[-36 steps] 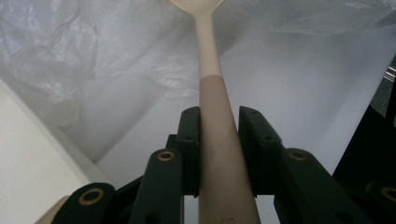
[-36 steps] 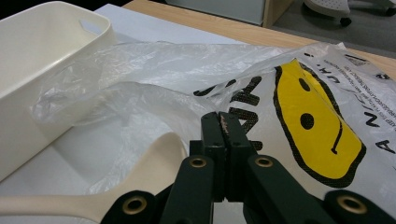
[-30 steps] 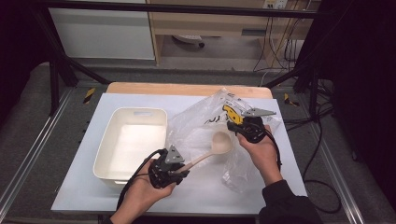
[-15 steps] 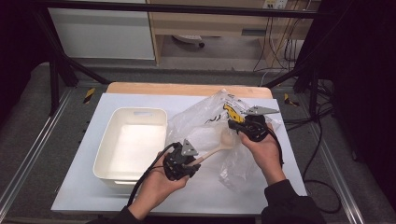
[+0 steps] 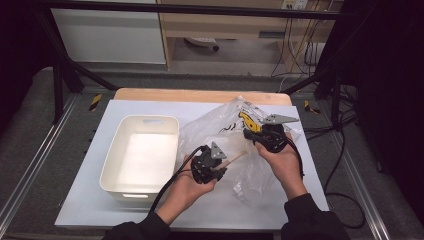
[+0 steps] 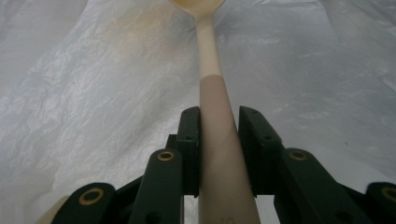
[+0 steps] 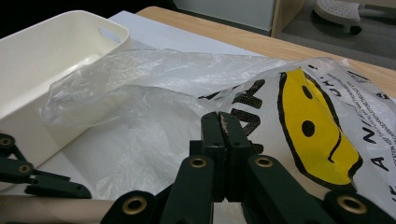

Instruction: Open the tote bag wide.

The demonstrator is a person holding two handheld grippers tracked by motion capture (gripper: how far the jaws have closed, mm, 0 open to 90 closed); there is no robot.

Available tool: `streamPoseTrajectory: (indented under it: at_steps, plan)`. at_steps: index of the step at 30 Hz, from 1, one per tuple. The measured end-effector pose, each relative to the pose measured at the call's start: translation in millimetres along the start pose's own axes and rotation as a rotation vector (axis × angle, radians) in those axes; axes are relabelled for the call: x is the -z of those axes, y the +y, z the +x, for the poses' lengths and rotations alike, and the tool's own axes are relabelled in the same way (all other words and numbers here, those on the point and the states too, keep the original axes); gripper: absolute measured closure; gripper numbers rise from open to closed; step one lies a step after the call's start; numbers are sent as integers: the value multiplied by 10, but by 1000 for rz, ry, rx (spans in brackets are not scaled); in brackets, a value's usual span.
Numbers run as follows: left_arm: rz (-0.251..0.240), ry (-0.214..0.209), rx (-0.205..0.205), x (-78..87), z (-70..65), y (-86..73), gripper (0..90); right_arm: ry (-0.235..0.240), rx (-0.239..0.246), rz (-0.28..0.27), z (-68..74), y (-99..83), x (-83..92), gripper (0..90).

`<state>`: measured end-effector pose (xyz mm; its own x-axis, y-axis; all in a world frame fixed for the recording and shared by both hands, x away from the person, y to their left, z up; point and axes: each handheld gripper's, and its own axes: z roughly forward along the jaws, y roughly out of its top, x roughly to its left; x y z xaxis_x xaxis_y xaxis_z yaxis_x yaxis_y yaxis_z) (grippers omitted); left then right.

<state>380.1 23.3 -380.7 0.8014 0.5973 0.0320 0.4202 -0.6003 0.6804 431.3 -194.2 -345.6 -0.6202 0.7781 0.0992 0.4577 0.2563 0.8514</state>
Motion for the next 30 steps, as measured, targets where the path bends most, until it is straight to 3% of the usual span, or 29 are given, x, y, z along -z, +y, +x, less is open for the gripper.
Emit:
streamPoseTrajectory:
  at_steps: [24,30]
  plan:
    - [-116,-52,11,-470,104,194,703,35,13,27,78,-118,-146,900]
    - [-116,-53,13,-571,125,183,703,34,3,30,85,-173,-168,900]
